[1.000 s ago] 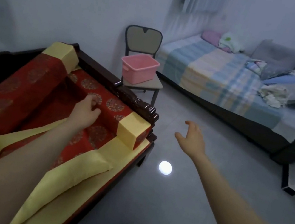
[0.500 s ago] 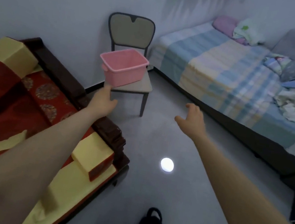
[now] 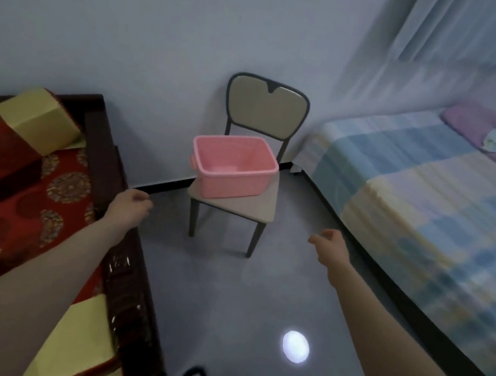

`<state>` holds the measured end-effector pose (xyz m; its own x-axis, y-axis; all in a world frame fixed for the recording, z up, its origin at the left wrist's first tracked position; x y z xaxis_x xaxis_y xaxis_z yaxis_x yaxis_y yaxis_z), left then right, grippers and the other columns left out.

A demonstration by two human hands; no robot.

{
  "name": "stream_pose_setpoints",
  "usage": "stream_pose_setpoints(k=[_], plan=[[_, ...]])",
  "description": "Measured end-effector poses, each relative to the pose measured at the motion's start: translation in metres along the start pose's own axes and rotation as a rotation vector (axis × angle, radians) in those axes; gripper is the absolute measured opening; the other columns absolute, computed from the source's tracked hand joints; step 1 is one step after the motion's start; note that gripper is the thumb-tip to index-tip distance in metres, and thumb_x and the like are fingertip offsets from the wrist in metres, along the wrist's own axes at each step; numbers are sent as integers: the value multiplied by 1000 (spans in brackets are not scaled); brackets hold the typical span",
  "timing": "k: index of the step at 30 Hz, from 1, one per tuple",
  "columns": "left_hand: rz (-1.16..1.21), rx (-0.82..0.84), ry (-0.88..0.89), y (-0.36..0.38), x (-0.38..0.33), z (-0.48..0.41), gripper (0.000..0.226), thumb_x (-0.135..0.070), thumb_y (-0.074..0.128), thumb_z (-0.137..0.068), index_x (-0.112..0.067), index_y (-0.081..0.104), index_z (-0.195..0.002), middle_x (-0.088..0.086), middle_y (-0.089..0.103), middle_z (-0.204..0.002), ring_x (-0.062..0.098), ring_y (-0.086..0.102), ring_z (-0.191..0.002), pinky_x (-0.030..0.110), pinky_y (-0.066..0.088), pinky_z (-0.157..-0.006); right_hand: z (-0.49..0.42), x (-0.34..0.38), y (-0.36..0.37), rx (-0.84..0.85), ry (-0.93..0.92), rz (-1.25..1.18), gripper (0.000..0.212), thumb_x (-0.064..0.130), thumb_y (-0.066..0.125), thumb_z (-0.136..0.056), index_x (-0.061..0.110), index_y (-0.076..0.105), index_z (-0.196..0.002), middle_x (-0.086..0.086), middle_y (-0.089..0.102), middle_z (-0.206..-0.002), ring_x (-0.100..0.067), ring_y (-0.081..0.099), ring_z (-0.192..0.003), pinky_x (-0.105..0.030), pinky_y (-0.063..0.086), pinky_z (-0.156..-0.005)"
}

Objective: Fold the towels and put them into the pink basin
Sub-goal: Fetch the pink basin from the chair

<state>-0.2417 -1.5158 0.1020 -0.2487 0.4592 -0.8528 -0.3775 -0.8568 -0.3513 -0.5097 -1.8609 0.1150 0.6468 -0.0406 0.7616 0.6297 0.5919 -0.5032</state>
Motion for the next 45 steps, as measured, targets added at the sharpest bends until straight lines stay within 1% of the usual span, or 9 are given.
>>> stream_pose_setpoints(k=[3,8,13,20,23,26,29,34,45], plan=[[-10,-28,-20,23,-18,-45,30,-13,56,-88,-10,56,-118,17,65,-104,31,62,-96,39,50,-84,-68,23,11,29,-6,24,49,21,61,-87,10,43,-130,-13,50,-122,-29,52,-104,-40,46,-84],[36,-71,-43,62,-58,-156,28,-9,49,-92,-3,52,-119,18,59,-100,25,54,-87,28,41,-60,-191,77,34,58,-31,92,48,21,62,-85,7,45,-128,-14,52,-120,-26,50,-94,-33,41,-76],[76,-119,-94,95,-88,-247,26,-9,50,-89,-3,55,-115,17,60,-98,24,55,-88,26,41,-60,-302,143,61,84,-92,191,44,18,60,-86,6,47,-127,-15,53,-122,-23,47,-94,-27,34,-77],[75,-124,-196,151,-95,-349,18,-6,52,-87,-20,52,-76,15,58,-93,17,53,-67,27,41,-58,-425,190,133,214,-95,275,47,19,60,-84,7,47,-128,-13,53,-117,-23,49,-92,-29,38,-74],[58,-132,-274,173,-81,-396,15,-14,59,-76,-25,50,-71,14,63,-96,23,59,-84,31,48,-74,-489,196,170,266,-82,325,49,18,61,-84,7,46,-128,-15,53,-123,-25,49,-95,-31,41,-76],[-39,-144,-319,191,-65,-445,14,-24,57,-67,-19,59,-80,17,66,-109,32,62,-102,41,51,-93,-549,194,201,304,-21,354,51,17,62,-84,6,44,-130,-14,51,-124,-24,48,-98,-38,47,-86],[-160,-105,-394,216,-50,-476,49,-27,54,-68,0,59,-108,20,63,-116,36,60,-105,39,49,-90,-588,186,220,332,70,420,52,16,61,-84,5,43,-132,-12,48,-121,-26,48,-101,-44,47,-94],[-168,-96,-542,235,-21,-502,52,-17,57,-83,-1,44,-130,18,57,-125,35,58,-109,39,49,-92,-630,178,253,422,172,426,70,14,58,-88,5,24,-148,-16,32,-150,-32,39,-132,-39,38,-100],[-134,-389,-585,222,-21,-517,37,-18,67,-80,2,57,-111,21,63,-112,33,61,-96,31,44,-71,-665,170,267,318,252,278,26,21,68,-79,9,56,-99,-14,60,-101,-25,57,-74,-29,45,-64]])
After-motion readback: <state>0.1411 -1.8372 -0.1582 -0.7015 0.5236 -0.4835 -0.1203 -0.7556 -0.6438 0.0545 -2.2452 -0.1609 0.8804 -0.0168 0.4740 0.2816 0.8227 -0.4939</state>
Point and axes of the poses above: each hand's wrist, its own z-axis away from the middle knuckle, its own y-axis out of the palm, x = y × z, the point moved 7 cm from there along -z, towards the middle knuckle
